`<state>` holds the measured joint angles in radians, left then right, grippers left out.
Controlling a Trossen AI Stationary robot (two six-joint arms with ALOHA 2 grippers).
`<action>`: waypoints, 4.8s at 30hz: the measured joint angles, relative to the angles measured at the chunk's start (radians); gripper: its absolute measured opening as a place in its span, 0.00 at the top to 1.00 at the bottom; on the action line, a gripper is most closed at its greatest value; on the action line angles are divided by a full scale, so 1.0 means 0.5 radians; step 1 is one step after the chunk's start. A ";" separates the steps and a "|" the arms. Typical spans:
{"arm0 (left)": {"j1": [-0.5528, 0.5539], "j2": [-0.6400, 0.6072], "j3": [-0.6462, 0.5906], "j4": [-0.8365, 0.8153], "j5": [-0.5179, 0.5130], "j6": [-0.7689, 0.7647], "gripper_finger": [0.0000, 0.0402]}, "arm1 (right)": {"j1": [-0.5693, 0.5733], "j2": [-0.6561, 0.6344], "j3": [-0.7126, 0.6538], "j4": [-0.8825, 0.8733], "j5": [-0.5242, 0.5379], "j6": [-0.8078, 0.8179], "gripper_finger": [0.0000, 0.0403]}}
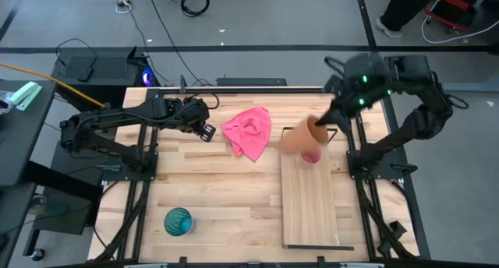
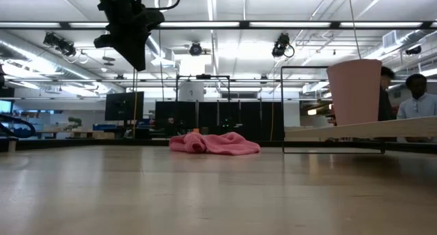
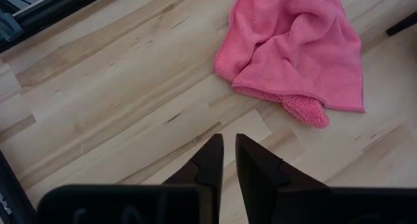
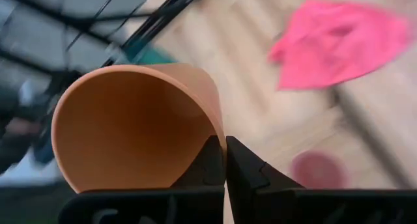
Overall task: Stack small to large cups/mugs on shelf
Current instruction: Put the orange plastic glass on the shelf
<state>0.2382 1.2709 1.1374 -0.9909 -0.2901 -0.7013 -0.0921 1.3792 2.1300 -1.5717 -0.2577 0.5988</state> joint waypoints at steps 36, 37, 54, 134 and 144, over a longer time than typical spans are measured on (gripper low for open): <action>0.000 0.000 0.000 0.001 0.000 -0.006 0.91 | 1.258 -0.148 -1.425 0.002 0.663 1.106 0.99; -0.001 0.000 0.000 0.002 0.000 -0.006 0.91 | 1.245 -0.148 -1.452 0.002 0.663 1.102 0.99; -0.001 0.000 0.000 0.045 0.031 -0.026 0.90 | 1.141 -0.116 -1.656 0.281 0.561 0.875 0.99; -0.001 0.000 -0.001 0.059 0.090 -0.019 0.84 | 1.030 0.035 -1.801 0.571 0.604 0.680 0.90; 0.000 0.000 -0.001 0.058 0.090 -0.019 0.85 | 1.030 0.035 -1.801 0.511 0.604 0.695 0.85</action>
<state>0.2380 1.2709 1.1370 -0.9618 -0.2451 -0.7109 0.4229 1.3968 1.2297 -1.3163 0.0441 0.9463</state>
